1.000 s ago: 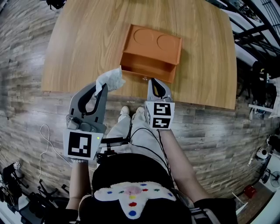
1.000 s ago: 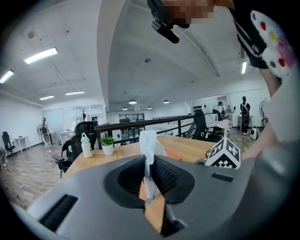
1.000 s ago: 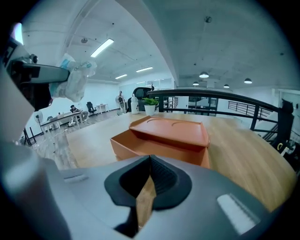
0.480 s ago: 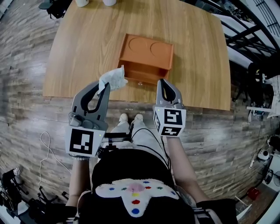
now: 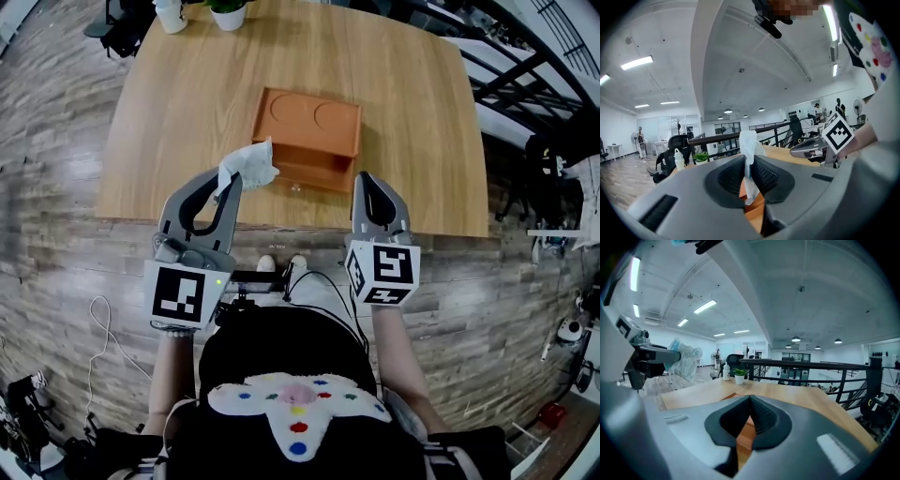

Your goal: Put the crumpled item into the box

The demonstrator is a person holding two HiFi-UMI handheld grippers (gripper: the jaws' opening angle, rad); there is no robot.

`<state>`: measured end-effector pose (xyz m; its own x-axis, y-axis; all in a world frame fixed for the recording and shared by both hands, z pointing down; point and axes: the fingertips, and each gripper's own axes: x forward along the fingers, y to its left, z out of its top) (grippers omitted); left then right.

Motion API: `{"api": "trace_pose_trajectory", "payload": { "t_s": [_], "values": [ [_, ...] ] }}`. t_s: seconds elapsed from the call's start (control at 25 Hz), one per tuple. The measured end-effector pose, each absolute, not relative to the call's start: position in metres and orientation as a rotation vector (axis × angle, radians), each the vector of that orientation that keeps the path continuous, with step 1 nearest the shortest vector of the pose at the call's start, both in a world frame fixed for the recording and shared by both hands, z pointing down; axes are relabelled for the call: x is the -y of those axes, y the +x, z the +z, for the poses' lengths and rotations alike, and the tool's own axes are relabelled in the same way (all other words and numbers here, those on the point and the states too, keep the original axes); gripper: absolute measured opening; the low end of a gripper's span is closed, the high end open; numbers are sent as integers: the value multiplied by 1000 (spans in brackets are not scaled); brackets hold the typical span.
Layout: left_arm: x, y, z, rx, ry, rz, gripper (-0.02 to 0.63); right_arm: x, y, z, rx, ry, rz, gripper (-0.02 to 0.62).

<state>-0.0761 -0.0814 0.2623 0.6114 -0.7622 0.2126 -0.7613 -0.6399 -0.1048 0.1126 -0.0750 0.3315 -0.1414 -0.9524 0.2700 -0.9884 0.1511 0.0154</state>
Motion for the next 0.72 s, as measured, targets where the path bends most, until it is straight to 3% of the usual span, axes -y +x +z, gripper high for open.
{"api": "trace_pose_trajectory", "payload": {
  "t_s": [0.72],
  "values": [
    [89, -59, 257, -1272, -2817, -370, 41, 68, 128, 308, 2230, 1933, 213, 9]
  ]
}}
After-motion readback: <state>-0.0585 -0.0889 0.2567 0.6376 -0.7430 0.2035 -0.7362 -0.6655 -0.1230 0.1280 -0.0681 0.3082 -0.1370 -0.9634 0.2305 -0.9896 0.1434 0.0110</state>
